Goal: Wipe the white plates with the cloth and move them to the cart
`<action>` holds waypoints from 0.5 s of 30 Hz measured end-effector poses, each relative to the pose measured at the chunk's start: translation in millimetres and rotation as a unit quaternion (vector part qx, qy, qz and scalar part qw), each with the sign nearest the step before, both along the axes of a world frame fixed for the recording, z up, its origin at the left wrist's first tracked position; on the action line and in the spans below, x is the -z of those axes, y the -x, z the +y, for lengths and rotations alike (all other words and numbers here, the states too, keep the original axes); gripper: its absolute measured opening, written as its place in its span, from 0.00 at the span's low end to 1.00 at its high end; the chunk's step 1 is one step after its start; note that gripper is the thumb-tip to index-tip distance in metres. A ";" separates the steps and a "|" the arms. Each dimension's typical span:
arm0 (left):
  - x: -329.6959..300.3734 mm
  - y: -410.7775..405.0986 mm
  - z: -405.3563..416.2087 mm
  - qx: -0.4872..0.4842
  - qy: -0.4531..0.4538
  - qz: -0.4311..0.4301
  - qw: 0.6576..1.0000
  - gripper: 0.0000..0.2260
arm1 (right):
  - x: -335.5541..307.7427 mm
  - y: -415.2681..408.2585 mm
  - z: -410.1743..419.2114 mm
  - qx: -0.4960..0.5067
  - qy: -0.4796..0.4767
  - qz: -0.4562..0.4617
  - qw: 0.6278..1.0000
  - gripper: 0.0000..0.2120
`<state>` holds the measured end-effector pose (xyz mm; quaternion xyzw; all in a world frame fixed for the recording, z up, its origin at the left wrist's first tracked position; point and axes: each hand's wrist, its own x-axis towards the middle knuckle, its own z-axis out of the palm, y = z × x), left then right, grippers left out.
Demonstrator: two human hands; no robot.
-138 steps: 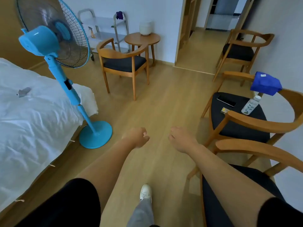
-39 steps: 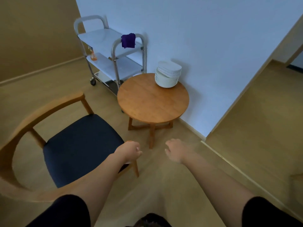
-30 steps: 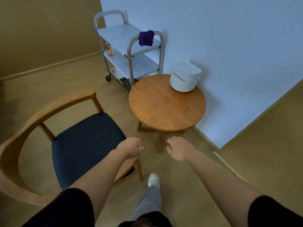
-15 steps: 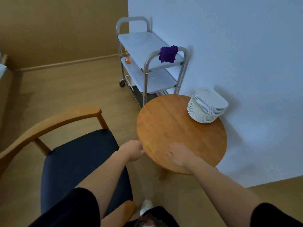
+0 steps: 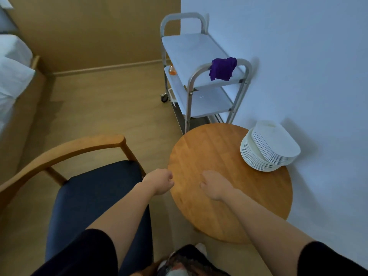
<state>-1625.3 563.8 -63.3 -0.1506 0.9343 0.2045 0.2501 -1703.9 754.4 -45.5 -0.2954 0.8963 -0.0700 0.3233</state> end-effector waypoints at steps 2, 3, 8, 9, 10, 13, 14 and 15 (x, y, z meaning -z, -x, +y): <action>-0.7 10.7 1.0 0.001 0.009 -0.005 1.000 0.17 | 0.2 13.9 0.3 -0.009 0.005 -0.002 1.000 0.22; -1.0 16.4 1.5 -0.001 0.011 -0.004 1.000 0.17 | 0.6 21.0 0.3 -0.013 0.009 -0.002 1.000 0.22; -4.8 37.6 4.4 -0.021 0.006 0.013 1.000 0.15 | 1.6 49.9 0.3 -0.015 0.019 -0.002 1.000 0.21; -5.7 40.9 4.5 -0.022 0.008 0.010 1.000 0.15 | 1.2 54.1 0.7 -0.013 0.021 -0.005 1.000 0.21; -6.8 45.3 4.1 -0.021 0.013 0.007 1.000 0.15 | 1.0 58.7 1.2 -0.011 0.026 -0.007 1.000 0.20; -10.9 63.4 -0.3 -0.015 0.020 0.009 1.000 0.14 | -0.3 71.8 1.7 -0.001 0.048 -0.011 0.999 0.20; -12.2 71.0 -1.8 -0.015 0.018 0.011 1.000 0.13 | -0.6 77.0 2.1 0.005 0.056 -0.011 0.998 0.20; -12.7 79.3 -3.3 -0.013 0.015 0.013 1.000 0.13 | -1.0 82.5 2.5 0.013 0.063 -0.012 0.998 0.21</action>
